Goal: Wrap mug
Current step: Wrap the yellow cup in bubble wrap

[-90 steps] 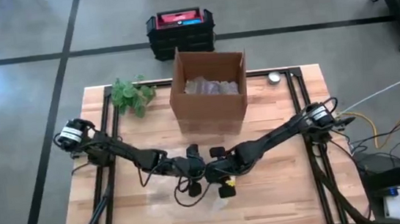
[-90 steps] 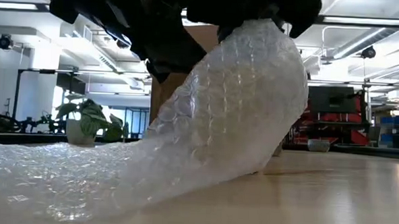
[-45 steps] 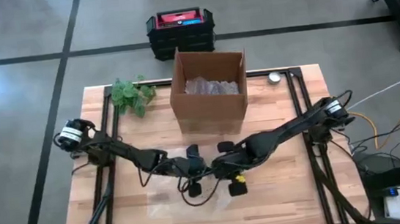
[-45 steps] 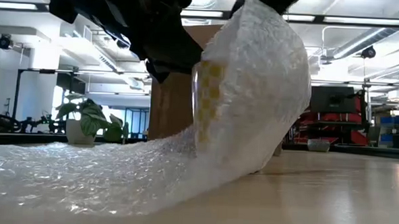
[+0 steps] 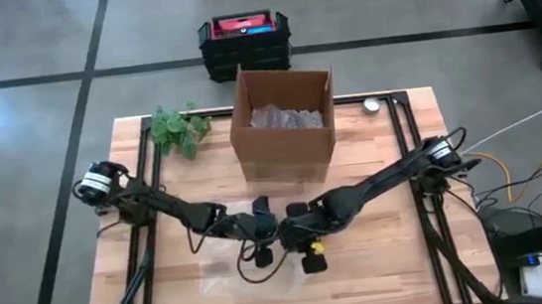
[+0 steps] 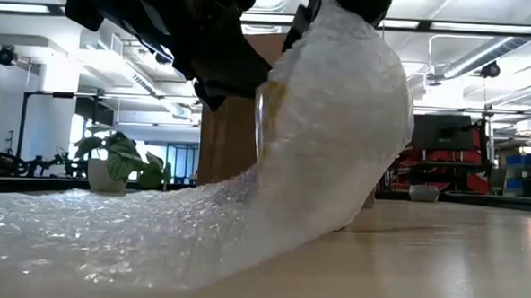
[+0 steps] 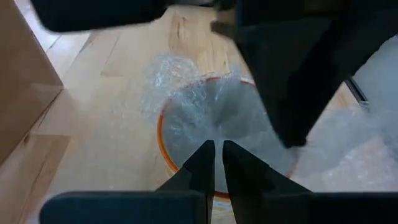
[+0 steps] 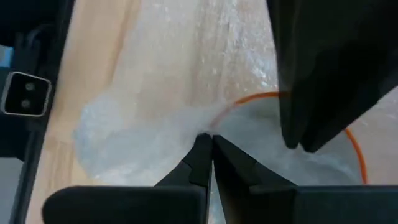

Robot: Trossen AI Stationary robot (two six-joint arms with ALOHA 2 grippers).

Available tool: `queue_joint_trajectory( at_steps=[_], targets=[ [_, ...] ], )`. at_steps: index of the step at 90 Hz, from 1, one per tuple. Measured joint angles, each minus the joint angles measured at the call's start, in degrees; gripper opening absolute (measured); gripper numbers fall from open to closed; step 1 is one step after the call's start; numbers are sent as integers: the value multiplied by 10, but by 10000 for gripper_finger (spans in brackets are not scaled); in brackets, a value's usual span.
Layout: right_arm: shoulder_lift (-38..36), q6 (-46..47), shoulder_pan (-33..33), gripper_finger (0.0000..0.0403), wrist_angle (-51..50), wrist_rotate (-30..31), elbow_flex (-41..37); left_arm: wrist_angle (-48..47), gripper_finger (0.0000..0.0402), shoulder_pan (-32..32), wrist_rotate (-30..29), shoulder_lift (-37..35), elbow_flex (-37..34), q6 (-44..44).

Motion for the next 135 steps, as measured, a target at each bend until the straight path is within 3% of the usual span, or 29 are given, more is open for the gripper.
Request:
queue_joint_trajectory(
  at_steps=[37, 81, 91, 106, 135],
  targets=[
    [70, -32, -13, 2, -6, 8, 2, -1, 21, 0, 0, 0, 0, 3],
    [-69, -21, -11, 2, -40, 2, 10, 3, 21, 0, 10, 0, 0, 1],
    [-75, -8, -7, 2, -36, -29, 10, 3, 21, 0, 10, 0, 0, 1],
    [-40, 2, -2, 2, -39, -41, -8, 4, 21, 0, 10, 0, 0, 1],
    [18, 7, -22, 2, -39, -9, -10, 8, 21, 0, 11, 0, -1, -1]
  ],
)
